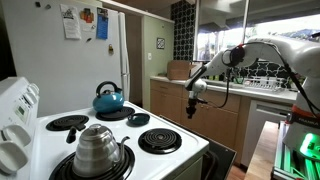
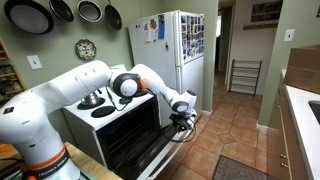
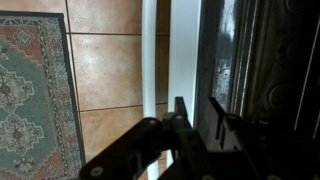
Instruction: Close the oven door fully
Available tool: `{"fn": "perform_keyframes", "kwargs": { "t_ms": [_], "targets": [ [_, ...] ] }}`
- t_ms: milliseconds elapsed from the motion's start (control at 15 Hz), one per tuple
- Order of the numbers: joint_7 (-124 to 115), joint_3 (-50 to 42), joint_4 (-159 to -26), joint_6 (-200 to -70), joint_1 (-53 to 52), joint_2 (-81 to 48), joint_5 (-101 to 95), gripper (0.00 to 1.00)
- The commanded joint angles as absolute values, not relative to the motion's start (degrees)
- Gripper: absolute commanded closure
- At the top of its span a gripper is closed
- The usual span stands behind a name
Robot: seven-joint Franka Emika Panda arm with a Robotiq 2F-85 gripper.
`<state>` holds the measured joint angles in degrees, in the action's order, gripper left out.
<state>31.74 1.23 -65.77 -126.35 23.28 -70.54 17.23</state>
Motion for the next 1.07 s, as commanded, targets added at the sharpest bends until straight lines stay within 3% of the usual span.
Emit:
{"fn": "perform_keyframes", "kwargs": {
  "t_ms": [0,667,1000],
  "targets": [
    [26.0,1.1,-57.6,-127.5,22.5,-77.5,14.0,0.97],
    [15.4,-1.9,-44.4,-126.6,19.3,-88.8,6.9,0.96],
    [17.0,-1.1,-50.3,-128.3,19.5,-85.5,5.5,0.94]
  ]
}}
